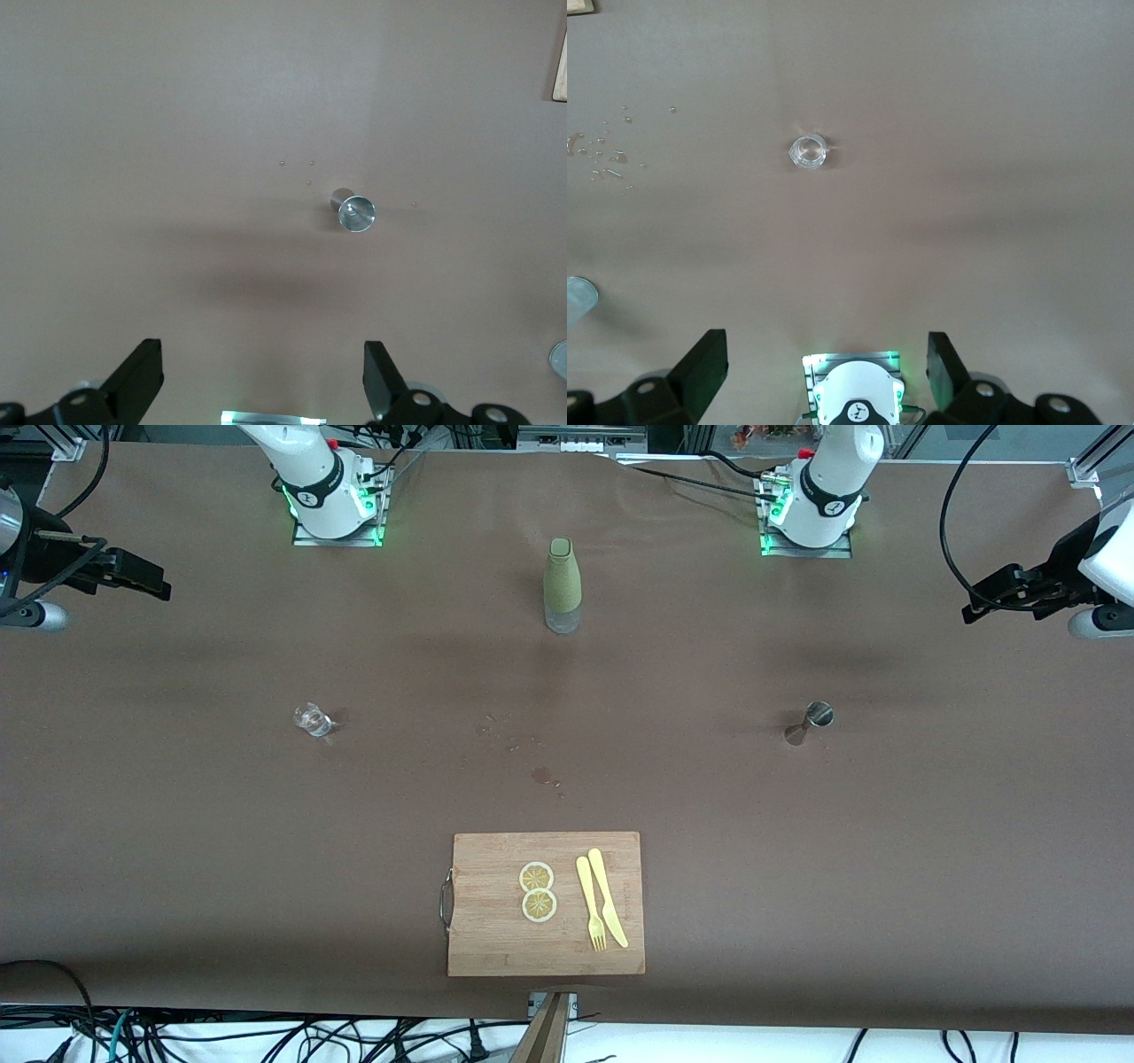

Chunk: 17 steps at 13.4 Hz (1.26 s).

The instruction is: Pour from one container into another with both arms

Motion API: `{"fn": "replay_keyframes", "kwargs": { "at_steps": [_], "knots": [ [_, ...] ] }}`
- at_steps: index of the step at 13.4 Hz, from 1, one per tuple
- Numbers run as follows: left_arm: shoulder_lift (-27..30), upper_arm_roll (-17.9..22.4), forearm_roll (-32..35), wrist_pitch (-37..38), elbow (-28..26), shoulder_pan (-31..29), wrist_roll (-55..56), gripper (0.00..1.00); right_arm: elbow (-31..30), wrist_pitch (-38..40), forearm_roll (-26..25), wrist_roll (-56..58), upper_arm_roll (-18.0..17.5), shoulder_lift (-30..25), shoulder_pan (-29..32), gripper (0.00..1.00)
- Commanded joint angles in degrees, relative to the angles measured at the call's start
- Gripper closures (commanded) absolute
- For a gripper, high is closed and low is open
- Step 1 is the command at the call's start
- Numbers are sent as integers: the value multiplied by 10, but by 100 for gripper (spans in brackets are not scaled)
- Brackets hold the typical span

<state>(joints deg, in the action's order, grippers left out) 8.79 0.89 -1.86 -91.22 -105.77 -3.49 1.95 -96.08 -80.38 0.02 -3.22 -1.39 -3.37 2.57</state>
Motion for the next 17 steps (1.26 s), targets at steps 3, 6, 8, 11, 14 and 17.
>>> {"fn": "replay_keyframes", "kwargs": {
  "at_steps": [3, 6, 8, 11, 14, 17],
  "knots": [
    [1, -4, 3, -17, 0, -18, -20, 0, 16, 11, 9, 10, 1, 10, 2, 0],
    [-5, -3, 12, -58, -25, -31, -41, 0, 19, 14, 3, 28, 2, 21, 3, 0],
    [-8, -3, 19, -101, -52, -45, -48, 0, 20, 23, -2, 152, 9, 28, 8, 0],
    [-15, -3, 66, -178, -89, -56, -98, 0, 19, 23, -3, 231, 25, 42, 16, 0],
    [-39, -3, 66, -234, -101, -81, -190, 0, 19, 14, 3, 353, 52, 56, 19, 0],
    [-63, -3, 66, -301, -117, -106, -289, 0, 12, -27, 1, 478, 66, 70, 23, 0]
  ]
}}
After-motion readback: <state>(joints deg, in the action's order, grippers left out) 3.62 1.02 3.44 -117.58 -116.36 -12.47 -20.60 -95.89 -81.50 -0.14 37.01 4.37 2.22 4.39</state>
